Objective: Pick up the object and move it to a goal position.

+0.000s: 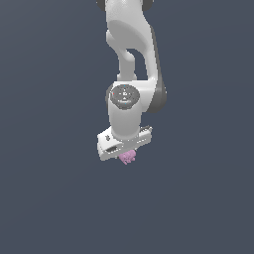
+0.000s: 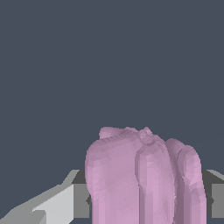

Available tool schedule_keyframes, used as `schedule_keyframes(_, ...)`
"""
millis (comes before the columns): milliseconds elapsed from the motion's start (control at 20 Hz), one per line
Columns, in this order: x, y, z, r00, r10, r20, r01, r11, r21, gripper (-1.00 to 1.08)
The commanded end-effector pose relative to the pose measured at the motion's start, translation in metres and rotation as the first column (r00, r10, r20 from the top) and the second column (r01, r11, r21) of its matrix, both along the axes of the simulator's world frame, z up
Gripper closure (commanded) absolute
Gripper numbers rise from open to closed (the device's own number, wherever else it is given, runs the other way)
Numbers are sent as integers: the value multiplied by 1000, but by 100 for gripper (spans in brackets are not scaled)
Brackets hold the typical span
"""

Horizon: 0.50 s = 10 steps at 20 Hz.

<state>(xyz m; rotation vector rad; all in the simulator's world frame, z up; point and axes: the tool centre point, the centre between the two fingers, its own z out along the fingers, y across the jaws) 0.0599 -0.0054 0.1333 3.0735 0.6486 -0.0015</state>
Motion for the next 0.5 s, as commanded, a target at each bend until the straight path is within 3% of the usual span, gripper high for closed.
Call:
schedule_keyframes(0, -12, 6, 20, 1000, 0, 1, 0, 1000, 0, 108)
schedule_keyframes(450, -55, 27, 95, 1000, 0, 1, 0, 1000, -1, 108)
